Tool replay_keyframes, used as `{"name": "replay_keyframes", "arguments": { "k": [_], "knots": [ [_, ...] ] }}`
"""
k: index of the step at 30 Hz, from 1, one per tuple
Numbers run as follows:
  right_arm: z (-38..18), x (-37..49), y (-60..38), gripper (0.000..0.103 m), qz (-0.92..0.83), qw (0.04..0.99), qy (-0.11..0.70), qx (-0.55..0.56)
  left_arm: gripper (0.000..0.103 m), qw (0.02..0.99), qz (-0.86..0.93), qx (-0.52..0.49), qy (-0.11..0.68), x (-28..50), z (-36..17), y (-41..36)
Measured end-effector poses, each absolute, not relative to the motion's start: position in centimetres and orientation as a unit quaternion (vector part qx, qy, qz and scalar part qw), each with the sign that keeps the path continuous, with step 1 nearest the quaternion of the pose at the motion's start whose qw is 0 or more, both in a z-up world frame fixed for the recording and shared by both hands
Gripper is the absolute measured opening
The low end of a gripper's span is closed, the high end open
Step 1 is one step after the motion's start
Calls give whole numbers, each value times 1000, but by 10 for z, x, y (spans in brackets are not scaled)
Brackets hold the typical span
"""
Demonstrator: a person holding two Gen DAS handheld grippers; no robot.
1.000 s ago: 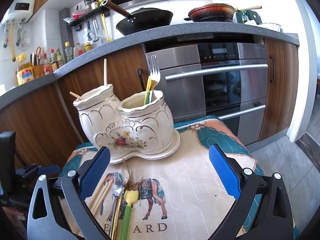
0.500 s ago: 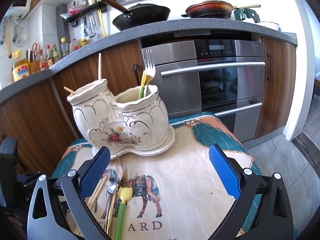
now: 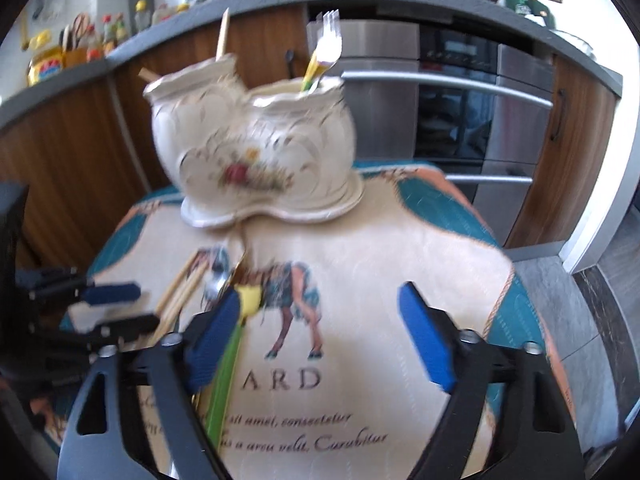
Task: Organize utensils
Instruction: 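Grasp a wooden chopstick with left tool while right tool grasps a green-handled utensil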
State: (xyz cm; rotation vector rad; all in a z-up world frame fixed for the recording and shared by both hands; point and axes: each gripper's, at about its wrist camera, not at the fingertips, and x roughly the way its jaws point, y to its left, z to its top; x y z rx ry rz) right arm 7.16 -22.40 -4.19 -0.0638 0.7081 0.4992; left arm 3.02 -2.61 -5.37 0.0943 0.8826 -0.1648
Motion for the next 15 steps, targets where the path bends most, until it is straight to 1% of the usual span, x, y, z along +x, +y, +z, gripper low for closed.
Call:
{"name": "replay_keyframes", "arguments": {
  "k": [1,2,3,4,5,6,8,10,15],
  "knots": [
    [-44,69,-221,68,248,903,348,-36,32,900,-79,42,427,31,-54,-25],
    [-45,67,-218,64,254,900,353,-40,28,900,-76,35,428,32,-53,-21],
    [-47,65,-215,62,264,894,359,-43,25,899,-75,30,429,33,-53,-19],
    [-48,63,-212,56,275,888,365,-47,23,899,-76,25,431,34,-53,-16],
    [-49,61,-209,51,281,885,368,-51,22,899,-76,24,431,35,-53,-16],
    [-50,59,-204,49,292,879,373,-59,21,899,-76,23,432,35,-53,-16],
    [-52,55,-199,39,304,871,380,-68,21,899,-76,25,431,35,-53,-15],
    [-55,53,-194,33,309,866,384,-77,21,898,-78,27,431,34,-52,-15],
    [-60,53,-188,26,322,855,397,-82,21,897,-84,32,433,33,-52,-18]
  ]
}}
